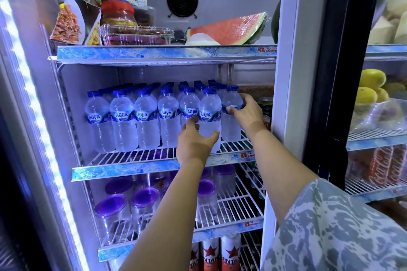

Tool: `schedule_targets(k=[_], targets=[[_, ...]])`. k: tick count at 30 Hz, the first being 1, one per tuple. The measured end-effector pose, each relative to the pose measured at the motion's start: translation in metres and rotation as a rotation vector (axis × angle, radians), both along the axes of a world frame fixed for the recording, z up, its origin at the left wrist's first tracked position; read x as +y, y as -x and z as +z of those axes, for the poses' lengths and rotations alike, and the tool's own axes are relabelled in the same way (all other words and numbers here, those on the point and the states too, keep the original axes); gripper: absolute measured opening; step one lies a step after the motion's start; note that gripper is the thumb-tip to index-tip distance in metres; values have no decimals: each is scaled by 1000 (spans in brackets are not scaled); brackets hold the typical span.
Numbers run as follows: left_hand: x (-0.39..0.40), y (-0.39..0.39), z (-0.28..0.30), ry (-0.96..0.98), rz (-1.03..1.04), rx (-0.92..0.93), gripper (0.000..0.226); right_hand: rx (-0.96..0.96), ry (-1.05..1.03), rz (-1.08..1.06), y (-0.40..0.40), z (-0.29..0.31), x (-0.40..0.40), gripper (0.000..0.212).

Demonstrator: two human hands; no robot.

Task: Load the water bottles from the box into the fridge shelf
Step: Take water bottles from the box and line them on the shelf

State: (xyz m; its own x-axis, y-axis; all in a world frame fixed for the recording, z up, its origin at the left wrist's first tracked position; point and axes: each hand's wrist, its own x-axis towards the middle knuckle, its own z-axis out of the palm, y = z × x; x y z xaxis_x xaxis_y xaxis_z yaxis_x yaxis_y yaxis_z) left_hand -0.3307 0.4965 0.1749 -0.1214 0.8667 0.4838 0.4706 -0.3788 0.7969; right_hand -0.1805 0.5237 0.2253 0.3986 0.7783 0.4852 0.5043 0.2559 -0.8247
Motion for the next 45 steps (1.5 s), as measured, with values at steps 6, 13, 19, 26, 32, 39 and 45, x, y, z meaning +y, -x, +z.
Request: schedule_targets(k=[6,13,19,26,32,39,45], targets=[[1,1,-1,-1,-8,-2,69,-18,37,26,2,0,6,47],[2,0,0,13,-12,4,69,78,77,-16,-7,1,3,61],[1,-3,3,12,21,12,67,273,-63,-32,-8,16,-4,42],[-1,-5,0,3,79,44,69,-66,10,-93,2,41,9,45],[-3,-4,-2,-9,89,63,70,-110,1,-145,0,44,15,32],[-4,0,0,30,53,88,71,-167,46,-161,3,45,10,34],[3,8,5,147,-92,95,70,-140,-98,-15,23,44,-21,32]])
